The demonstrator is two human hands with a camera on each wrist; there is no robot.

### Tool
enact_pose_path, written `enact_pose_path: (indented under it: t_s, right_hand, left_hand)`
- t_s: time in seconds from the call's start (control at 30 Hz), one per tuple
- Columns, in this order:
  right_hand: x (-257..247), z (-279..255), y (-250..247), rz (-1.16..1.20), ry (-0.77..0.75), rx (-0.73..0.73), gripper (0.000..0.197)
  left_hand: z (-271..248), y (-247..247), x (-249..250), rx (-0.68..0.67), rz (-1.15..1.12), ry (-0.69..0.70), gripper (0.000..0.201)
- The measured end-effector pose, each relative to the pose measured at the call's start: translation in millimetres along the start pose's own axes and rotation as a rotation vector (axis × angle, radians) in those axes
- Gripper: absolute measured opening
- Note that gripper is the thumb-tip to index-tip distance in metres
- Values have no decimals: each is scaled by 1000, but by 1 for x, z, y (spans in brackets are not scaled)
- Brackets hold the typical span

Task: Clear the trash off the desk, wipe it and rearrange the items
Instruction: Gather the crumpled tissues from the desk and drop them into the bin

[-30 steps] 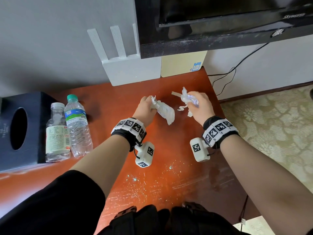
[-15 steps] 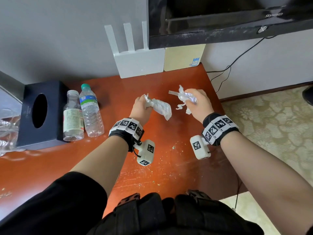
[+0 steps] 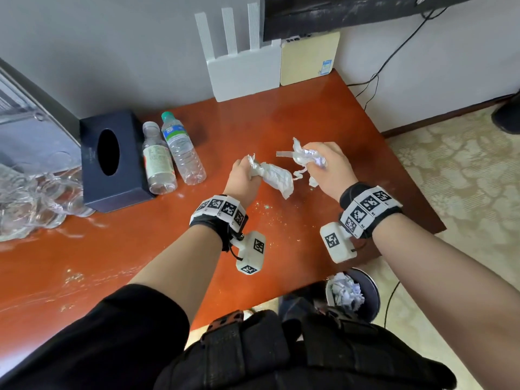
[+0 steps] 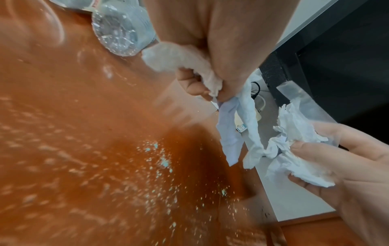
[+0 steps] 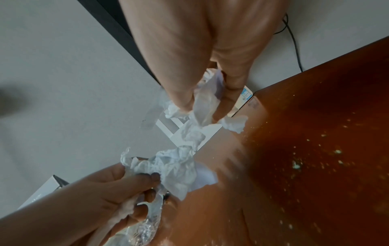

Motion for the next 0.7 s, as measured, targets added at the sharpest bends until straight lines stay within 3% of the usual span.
enact_pose_path:
  t_s: [0.17,0.43,0.7]
  right_hand:
    - [-8,-51,20,42,25,58,37]
    - [-3,-125,40,99,50,89,37]
    - [29,-176,34,126,62,98,36]
  left_hand:
    - [-42,7,-6,-60,47,56,41]
    - [-93,37,-7,-126,61,143,31]
    - [-121,88,7,-193,120,105,39]
Point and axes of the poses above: each hand's wrist, its own z-axis towards the middle knuckle, its own y-axis out of the palm, x = y × z, the point moved 8 cm from there along z, towards the middle knuckle, and after that the axes turned 12 degrees about -x, right-handed, at the moved point
